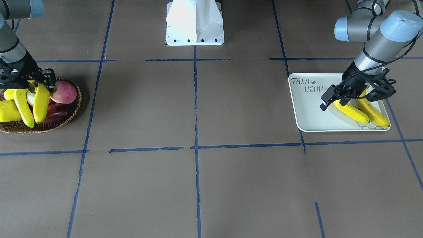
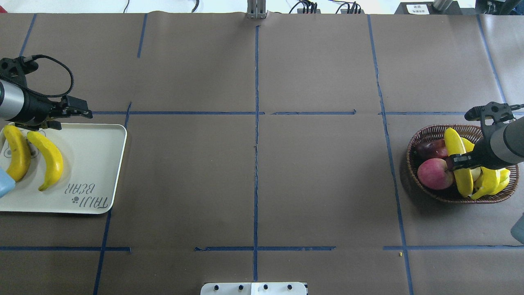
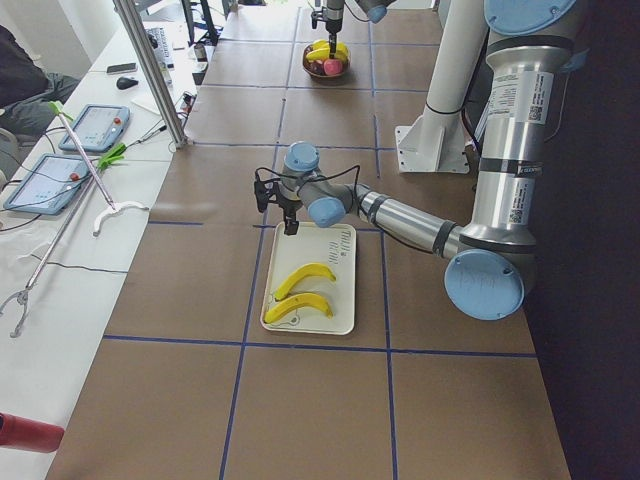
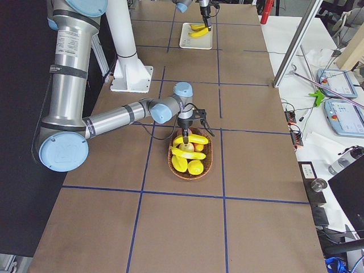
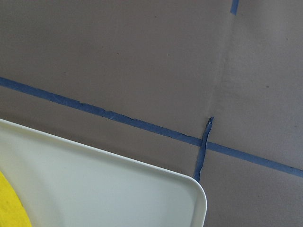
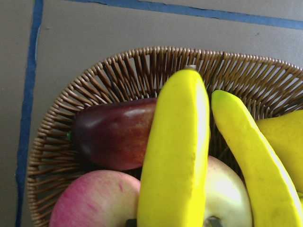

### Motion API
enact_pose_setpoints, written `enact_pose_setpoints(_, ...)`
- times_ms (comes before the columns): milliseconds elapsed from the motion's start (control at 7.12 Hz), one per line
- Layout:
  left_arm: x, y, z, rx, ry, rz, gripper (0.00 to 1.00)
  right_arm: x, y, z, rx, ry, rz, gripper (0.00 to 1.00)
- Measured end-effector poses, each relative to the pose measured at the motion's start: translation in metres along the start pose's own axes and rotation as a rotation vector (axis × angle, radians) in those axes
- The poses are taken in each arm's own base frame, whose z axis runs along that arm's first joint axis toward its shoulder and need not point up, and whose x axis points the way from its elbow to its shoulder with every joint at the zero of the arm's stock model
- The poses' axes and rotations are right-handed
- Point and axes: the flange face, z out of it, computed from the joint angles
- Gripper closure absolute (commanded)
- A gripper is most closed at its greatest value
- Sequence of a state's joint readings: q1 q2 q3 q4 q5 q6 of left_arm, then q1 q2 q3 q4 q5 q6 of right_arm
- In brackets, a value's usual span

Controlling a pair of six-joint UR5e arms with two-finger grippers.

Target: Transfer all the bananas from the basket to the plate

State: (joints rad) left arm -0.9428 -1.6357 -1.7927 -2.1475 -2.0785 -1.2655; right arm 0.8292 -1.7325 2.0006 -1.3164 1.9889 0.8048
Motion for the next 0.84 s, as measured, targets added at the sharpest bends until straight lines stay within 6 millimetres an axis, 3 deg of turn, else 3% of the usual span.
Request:
enact_pose_setpoints(140, 0.002, 0.0, 0.0, 0.001, 0.002, 0.001, 0.0, -0.003, 0.001, 0.001, -0.003, -0.002, -0.006, 0.96)
enact_pose_setpoints(421, 0.004, -0.002, 0.002, 0.003, 0.003, 0.001, 0.0, -0.007, 0.005, -0.009, 0.007, -0.017, -0.017, 1.0)
enact_pose_setpoints(843, 0.004, -0.003, 0.004, 0.001, 0.0, -0.001, 0.0, 0.004, 0.014, -0.065, 0.082, -0.057, -0.074, 0.99)
